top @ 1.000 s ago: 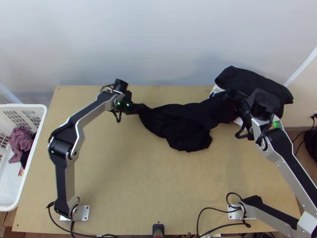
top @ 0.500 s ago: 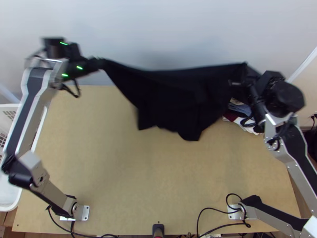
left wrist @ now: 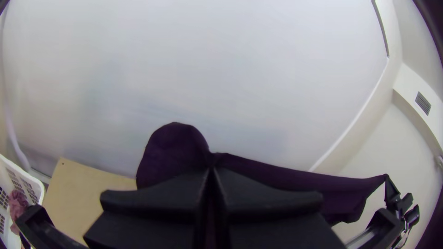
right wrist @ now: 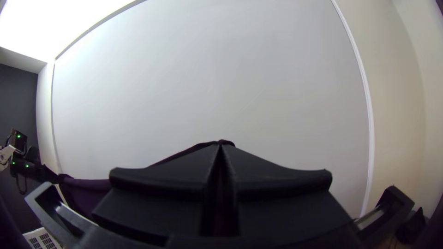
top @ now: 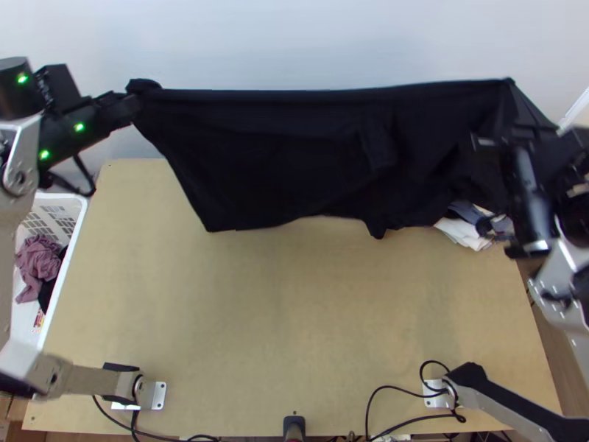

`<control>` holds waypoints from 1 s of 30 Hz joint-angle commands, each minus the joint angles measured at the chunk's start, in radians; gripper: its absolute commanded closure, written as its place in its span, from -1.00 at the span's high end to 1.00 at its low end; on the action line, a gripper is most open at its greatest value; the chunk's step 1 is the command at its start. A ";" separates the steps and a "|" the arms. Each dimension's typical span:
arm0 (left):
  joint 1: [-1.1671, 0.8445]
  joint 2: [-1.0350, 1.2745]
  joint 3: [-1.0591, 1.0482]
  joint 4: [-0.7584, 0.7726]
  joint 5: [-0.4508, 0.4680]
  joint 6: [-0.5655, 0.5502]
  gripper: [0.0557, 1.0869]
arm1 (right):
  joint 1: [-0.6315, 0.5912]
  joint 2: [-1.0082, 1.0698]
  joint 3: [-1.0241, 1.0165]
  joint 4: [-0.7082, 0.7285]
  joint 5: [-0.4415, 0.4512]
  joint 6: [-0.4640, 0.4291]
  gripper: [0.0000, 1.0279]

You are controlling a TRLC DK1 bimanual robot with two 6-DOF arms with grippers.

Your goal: Fold the t-shirt

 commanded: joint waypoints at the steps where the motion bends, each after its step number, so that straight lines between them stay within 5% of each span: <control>1: -0.018 -0.119 -0.109 -0.010 -0.015 -0.020 -0.92 | 0.037 -0.116 -0.078 0.001 0.020 -0.015 -0.94; 8: -0.052 -0.387 -0.406 0.007 -0.015 -0.028 -0.92 | 0.146 -0.328 -0.254 -0.049 0.020 -0.018 -0.94; 16: -0.051 -0.562 -0.762 -0.004 -0.016 0.000 -0.92 | 0.212 -0.511 -0.405 -0.327 0.020 0.094 -0.94; 30: -0.061 -0.324 -1.120 0.131 -0.019 0.056 -0.92 | 0.223 -0.532 -0.695 -0.356 0.019 0.261 -0.94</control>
